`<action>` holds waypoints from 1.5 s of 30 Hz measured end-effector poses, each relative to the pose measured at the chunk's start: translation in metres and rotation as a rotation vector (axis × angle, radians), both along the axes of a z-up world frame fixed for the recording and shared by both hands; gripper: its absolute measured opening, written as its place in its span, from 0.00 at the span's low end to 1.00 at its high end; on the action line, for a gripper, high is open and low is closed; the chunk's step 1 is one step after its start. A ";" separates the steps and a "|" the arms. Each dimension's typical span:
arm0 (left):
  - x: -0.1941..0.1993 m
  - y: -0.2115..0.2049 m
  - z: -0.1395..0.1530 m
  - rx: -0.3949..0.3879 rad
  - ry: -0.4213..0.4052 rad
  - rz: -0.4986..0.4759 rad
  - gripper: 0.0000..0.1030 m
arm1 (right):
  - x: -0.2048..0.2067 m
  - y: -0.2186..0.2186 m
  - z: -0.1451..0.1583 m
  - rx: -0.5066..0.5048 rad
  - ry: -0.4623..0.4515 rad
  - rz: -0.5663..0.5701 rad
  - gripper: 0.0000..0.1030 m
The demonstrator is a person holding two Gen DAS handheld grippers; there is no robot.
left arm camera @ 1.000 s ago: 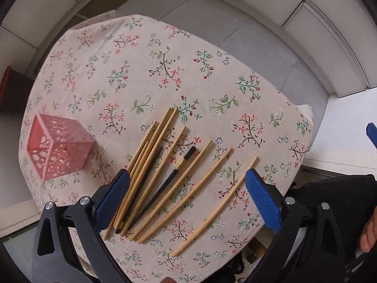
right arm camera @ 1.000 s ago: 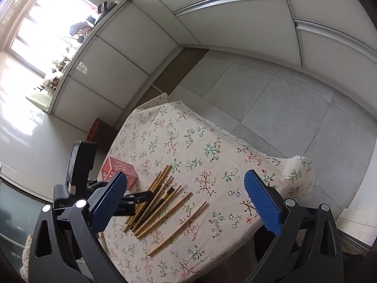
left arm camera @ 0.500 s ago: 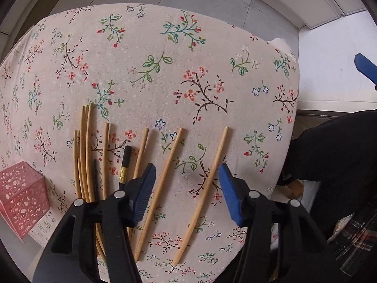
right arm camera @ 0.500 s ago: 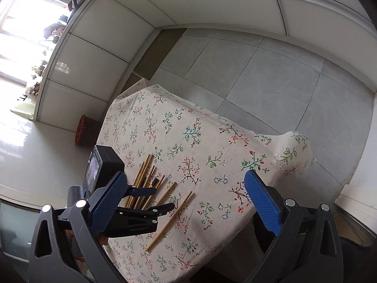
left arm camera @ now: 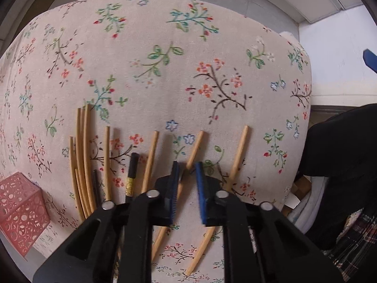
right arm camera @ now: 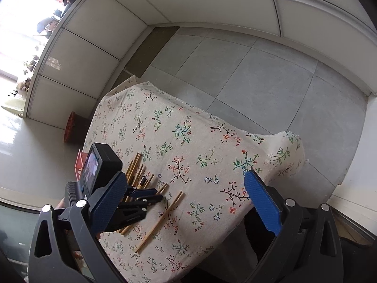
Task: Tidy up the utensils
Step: 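Lower the left tool to the chopsticks and close on one chopstick, then carry the chopstick in the left tool and drop it into the pink holder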
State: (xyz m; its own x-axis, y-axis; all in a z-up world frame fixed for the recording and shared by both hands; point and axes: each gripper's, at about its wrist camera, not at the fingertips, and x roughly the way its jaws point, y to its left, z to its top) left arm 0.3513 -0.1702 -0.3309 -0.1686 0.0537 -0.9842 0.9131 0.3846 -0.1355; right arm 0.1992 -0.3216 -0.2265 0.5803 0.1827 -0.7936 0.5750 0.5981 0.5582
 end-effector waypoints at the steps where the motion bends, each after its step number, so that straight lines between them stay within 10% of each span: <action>1: 0.003 0.007 0.005 -0.031 0.008 0.024 0.07 | 0.000 0.001 -0.001 -0.007 0.013 -0.005 0.94; 16: -0.030 0.145 0.158 -0.388 -0.291 0.285 0.04 | 0.077 0.121 -0.053 -0.123 0.376 0.148 0.59; 25: -0.051 0.184 0.188 -0.473 -0.356 0.409 0.05 | 0.122 0.155 -0.098 -0.075 0.552 0.193 0.40; 29: -0.057 0.190 0.192 -0.501 -0.361 0.442 0.05 | 0.124 0.155 -0.098 -0.088 0.485 0.180 0.06; 36: -0.062 0.190 0.197 -0.519 -0.364 0.499 0.05 | 0.105 0.136 -0.072 -0.094 0.324 0.211 0.06; 45: -0.073 0.199 0.245 -0.625 -0.444 0.620 0.05 | 0.065 0.137 0.061 -0.268 -0.019 0.324 0.06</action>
State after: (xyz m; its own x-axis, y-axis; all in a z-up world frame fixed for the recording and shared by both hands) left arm 0.2780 0.0288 -0.0861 0.4005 -0.4707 -0.7862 0.5908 0.7885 -0.1711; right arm 0.2647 -0.1851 -0.1653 0.5416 0.1470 -0.8277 0.3244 0.8718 0.3670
